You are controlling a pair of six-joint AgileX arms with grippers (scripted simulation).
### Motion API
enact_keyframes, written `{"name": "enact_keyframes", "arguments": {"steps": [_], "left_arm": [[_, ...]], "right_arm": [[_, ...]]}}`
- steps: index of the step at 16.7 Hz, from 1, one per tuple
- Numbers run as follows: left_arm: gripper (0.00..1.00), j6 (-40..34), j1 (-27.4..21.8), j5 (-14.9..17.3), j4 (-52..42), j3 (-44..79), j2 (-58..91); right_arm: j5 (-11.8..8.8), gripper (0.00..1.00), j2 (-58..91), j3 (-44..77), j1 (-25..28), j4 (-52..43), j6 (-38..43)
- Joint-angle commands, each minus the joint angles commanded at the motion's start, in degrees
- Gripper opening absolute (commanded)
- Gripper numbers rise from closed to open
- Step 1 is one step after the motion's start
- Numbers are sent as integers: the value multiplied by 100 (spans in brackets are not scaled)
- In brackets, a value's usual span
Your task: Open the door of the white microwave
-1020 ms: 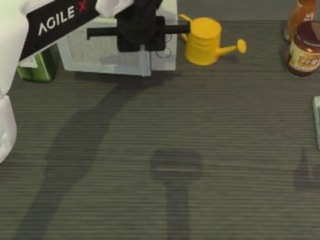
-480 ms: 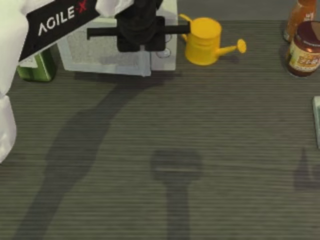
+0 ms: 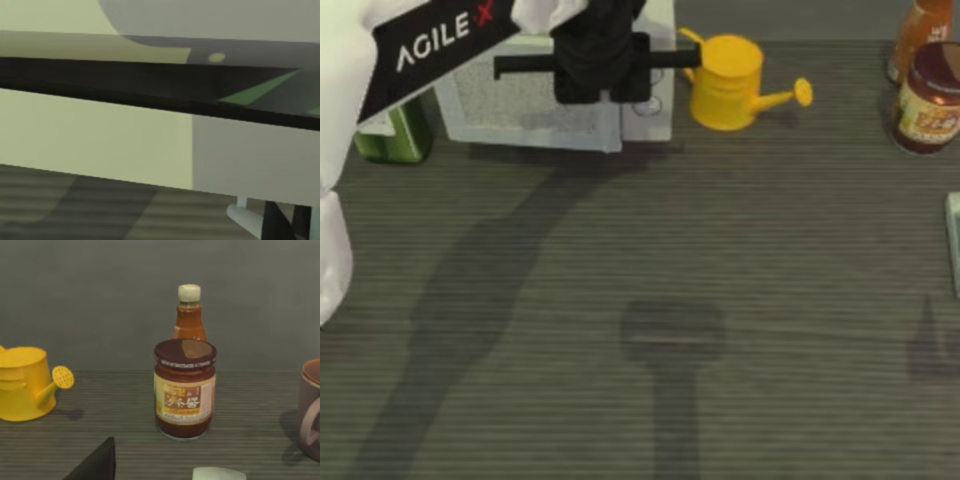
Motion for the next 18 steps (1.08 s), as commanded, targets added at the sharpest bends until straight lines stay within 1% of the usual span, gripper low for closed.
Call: {"name": "enact_keyframes", "arguments": {"steps": [5,11,18], "left_arm": [[0,16,-22,54,49,-91,-21],[0,516,48,249,404,-839,-492],[0,543,50,263,456,-873,-552]], "right_arm": [[0,100,0,0,0,0,0],[0,100,0,0,0,0,0],[0,100,0,0,0,0,0]]}}
